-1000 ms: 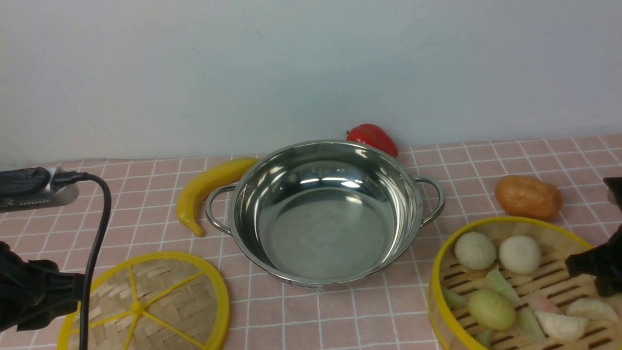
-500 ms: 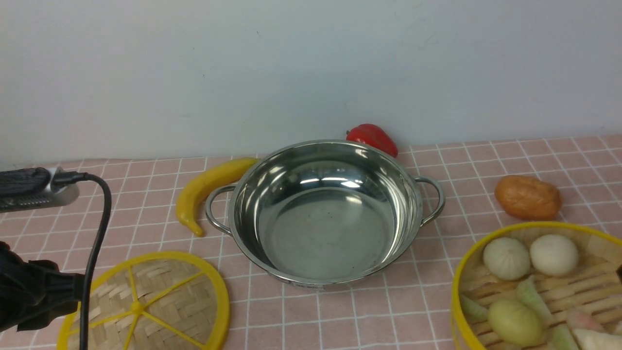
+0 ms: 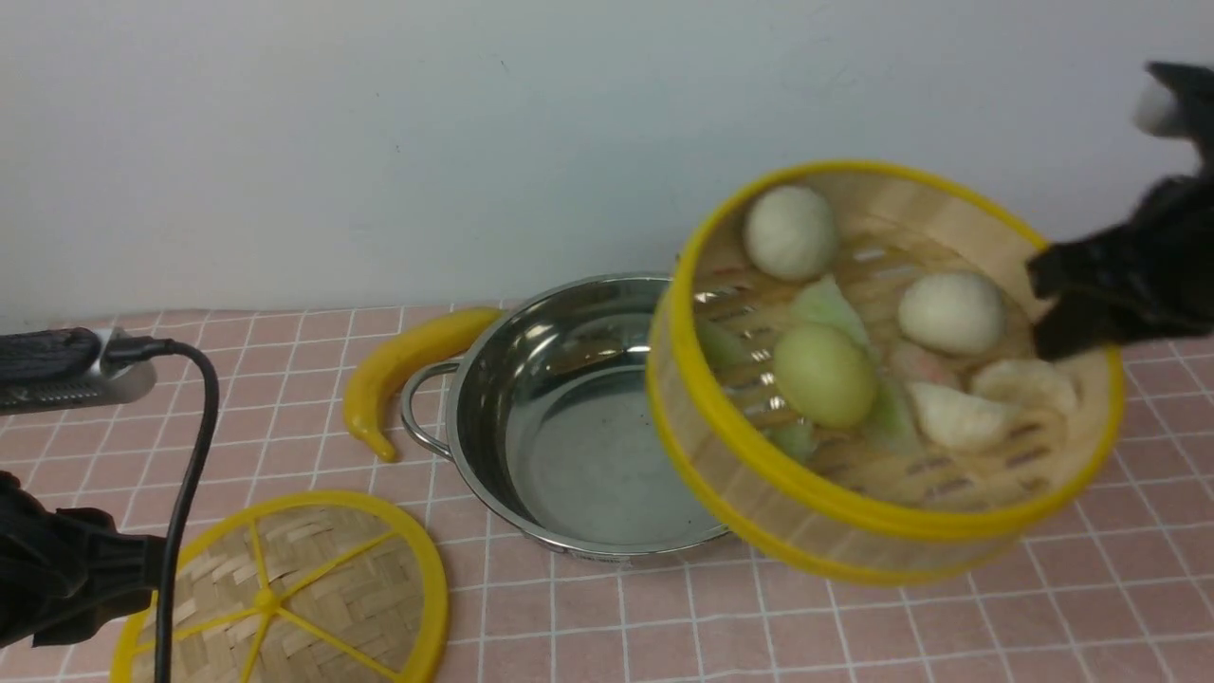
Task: Place the steamer in the pot on the pink tablecloth, and put the lid on the steamer.
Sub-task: 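Place the bamboo steamer basket of food into the steel pot with the right gripper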
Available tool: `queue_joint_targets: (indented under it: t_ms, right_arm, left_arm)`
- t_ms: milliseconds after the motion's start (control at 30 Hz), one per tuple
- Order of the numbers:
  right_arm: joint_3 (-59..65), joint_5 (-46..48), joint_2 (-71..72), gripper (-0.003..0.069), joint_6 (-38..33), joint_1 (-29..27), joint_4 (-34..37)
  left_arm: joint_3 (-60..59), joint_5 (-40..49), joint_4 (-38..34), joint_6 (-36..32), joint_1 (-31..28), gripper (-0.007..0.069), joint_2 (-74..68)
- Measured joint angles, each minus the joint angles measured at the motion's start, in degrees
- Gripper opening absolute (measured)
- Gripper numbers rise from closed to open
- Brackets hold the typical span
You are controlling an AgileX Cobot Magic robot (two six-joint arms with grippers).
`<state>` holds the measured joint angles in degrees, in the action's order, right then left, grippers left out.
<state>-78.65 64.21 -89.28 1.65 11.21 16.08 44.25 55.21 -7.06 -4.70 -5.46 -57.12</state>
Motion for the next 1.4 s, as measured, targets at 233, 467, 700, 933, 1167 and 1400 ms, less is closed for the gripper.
queue_joint_targets:
  t_ms: [233,467,700,933,1167,1400]
  right_arm:
    - [-21.7,3.5,-18.1,0.0055,8.7,10.6,-7.8]
    - [-36.8,7.3,-32.9,0.0055,10.1,12.7,-11.0]
    - [-43.7,7.4,-39.0,0.0055,10.5,12.7,-11.1]
    - [-44.2,7.4,-42.7,0.0055,10.5,12.7,-11.6]
    - [-44.2,6.5,-45.2,0.0055,10.5,12.7,-11.6]
    - [-44.2,5.0,-47.5,0.0055,10.5,12.7,-11.4]
  left_arm:
    - [0.0,0.0,0.0,-0.1,0.0,0.0243,0.0]
    - [0.0,0.0,0.0,-0.1,0.0,0.0243,0.0]
    - [0.0,-0.3,0.0,-0.1,0.0,0.0243,0.0]
    - [0.0,-0.9,0.0,-0.1,0.0,0.0243,0.0]
    - [0.0,-1.3,0.0,-0.1,0.0,0.0243,0.0]
    - [0.0,-1.3,0.0,-0.1,0.0,0.0243,0.0]
